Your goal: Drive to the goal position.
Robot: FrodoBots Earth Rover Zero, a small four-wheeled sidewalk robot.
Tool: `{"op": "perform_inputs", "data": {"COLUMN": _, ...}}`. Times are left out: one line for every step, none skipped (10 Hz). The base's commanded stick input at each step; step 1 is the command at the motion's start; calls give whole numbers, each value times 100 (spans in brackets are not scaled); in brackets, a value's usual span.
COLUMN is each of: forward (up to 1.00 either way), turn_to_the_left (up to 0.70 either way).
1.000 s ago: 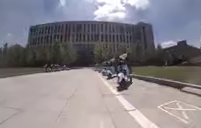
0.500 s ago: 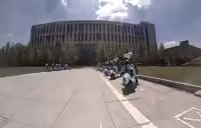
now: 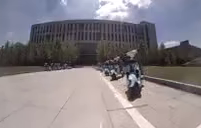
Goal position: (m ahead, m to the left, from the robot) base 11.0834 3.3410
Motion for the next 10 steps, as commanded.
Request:
{"op": "perform_inputs", "data": {"forward": 70, "turn_to_the_left": 0}}
{"op": "perform_inputs", "data": {"forward": 70, "turn_to_the_left": 0}}
{"op": "perform_inputs", "data": {"forward": 70, "turn_to_the_left": 0}}
{"op": "perform_inputs", "data": {"forward": 70, "turn_to_the_left": 0}}
{"op": "perform_inputs", "data": {"forward": 70, "turn_to_the_left": 0}}
{"op": "perform_inputs", "data": {"forward": 70, "turn_to_the_left": 0}}
{"op": "perform_inputs", "data": {"forward": 70, "turn_to_the_left": 0}}
{"op": "perform_inputs", "data": {"forward": 70, "turn_to_the_left": 0}}
{"op": "perform_inputs", "data": {"forward": 70, "turn_to_the_left": 0}}
{"op": "perform_inputs", "data": {"forward": 70, "turn_to_the_left": 0}}
